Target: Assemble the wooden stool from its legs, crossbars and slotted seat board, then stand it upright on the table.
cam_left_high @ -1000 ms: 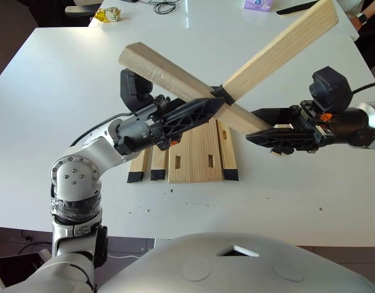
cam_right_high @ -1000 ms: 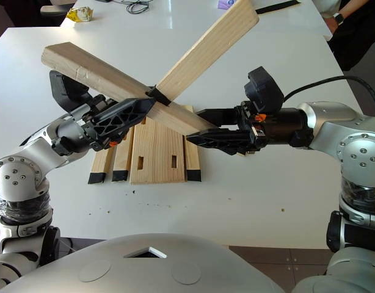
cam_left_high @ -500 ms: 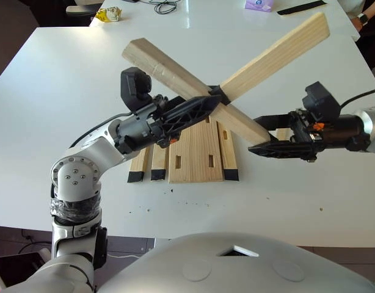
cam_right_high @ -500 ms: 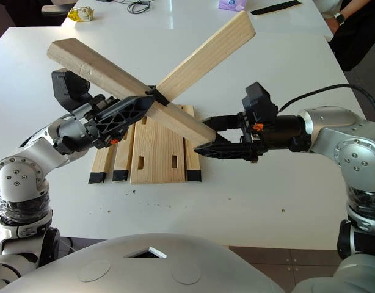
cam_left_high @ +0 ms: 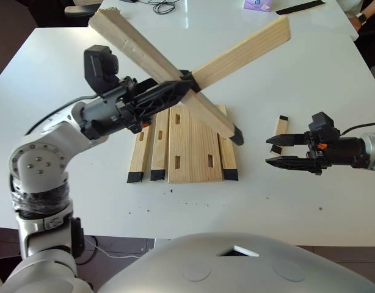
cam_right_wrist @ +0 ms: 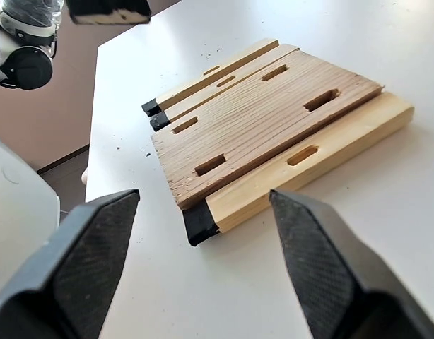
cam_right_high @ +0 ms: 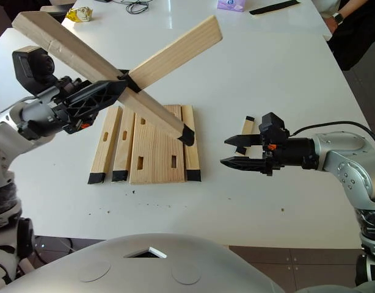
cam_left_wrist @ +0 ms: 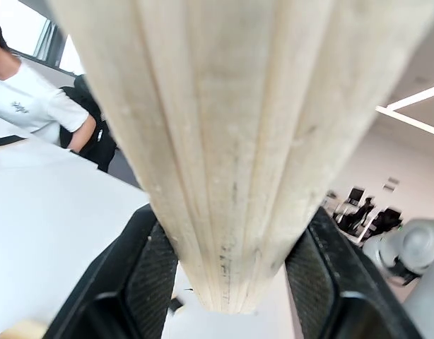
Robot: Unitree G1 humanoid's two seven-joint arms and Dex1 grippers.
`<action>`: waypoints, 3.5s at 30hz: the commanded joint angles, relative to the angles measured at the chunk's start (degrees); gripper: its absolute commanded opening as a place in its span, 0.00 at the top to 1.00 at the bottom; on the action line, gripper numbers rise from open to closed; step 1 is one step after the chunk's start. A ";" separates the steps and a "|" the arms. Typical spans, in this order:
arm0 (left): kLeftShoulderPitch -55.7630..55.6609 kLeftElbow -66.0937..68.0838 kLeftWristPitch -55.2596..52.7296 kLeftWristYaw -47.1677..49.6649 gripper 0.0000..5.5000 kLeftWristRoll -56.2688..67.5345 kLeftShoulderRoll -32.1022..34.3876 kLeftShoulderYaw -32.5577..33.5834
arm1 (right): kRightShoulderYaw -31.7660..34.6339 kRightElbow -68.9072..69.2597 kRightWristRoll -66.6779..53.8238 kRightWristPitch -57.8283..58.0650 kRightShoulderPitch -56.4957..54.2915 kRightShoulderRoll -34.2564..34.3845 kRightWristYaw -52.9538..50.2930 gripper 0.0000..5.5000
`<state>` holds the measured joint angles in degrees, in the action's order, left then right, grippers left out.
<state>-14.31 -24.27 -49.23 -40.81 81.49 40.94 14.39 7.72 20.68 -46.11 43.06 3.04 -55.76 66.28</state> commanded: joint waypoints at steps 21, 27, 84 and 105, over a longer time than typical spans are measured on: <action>15.44 -0.28 25.83 -24.73 0.62 -39.11 6.67 -1.98 | 10.17 7.06 1.72 -2.76 14.87 4.17 -7.01 0.38; 19.95 -0.05 28.94 -26.81 0.62 -41.00 7.22 0.37 | 11.36 7.13 1.27 -2.49 15.29 3.80 -6.58 0.38; 25.52 -0.52 35.47 -34.69 0.62 -43.49 12.55 -2.59 | 11.02 9.50 0.82 -2.45 15.87 7.30 -10.25 0.38; 25.04 -0.43 36.88 -39.51 0.62 -45.25 16.19 -3.65 | 10.33 9.98 1.11 -2.59 15.51 8.83 -11.55 0.38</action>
<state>9.47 -24.61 -12.23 -78.51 39.56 54.98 12.17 18.22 30.34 -44.96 40.77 18.97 -47.11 55.18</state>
